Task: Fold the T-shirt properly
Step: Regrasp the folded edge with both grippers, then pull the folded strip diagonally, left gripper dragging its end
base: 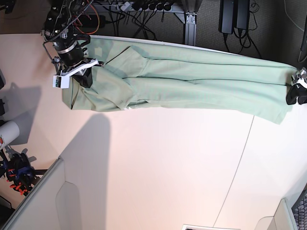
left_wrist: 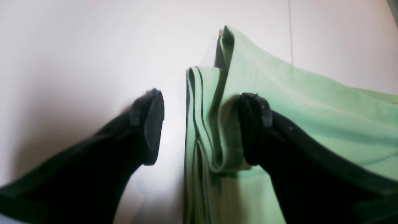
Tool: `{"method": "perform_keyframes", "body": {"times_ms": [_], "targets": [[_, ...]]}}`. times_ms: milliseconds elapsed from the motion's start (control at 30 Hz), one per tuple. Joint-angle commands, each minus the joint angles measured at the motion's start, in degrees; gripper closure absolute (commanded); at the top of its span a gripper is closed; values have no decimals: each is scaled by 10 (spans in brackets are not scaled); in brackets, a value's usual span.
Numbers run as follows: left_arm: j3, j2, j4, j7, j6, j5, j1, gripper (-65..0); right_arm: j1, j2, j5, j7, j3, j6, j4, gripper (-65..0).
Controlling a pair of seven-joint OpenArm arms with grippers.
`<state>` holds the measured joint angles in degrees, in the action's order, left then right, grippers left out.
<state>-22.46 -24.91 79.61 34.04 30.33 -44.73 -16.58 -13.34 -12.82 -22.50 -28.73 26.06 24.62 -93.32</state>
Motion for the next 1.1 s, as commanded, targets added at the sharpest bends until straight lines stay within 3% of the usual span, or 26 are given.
{"method": "perform_keyframes", "body": {"times_ms": [0, 200, 533, 633, 800, 967, 1067], "targets": [[0, -5, -1, 44, -7, 20, -13, -410, 5, -6, -9, 13, 4, 0, -9, 0], [8, -5, -1, 61, 21, -13, -31, -410, 5, -6, -11, 13, 4, 0, -9, 0], [91, 2, -1, 63, 21, 0, -21, -402, 5, -6, -24, 13, 4, 0, -9, 0], [90, 5, -1, 63, 21, 0, -17, -308, 5, -7, -24, 12, 4, 0, -9, 0], [90, 4, -1, 15, 41, 9, -25, -1, 5, -7, -24, 13, 4, 0, -9, 0], [89, 4, -1, -3, 97, 53, -22, 0, 8, -7, -36, 13, 4, 0, -10, 0], [89, 3, -1, -6, 97, 60, -3, 0, 17, -7, -43, 13, 5, 0, -12, 0]]}}
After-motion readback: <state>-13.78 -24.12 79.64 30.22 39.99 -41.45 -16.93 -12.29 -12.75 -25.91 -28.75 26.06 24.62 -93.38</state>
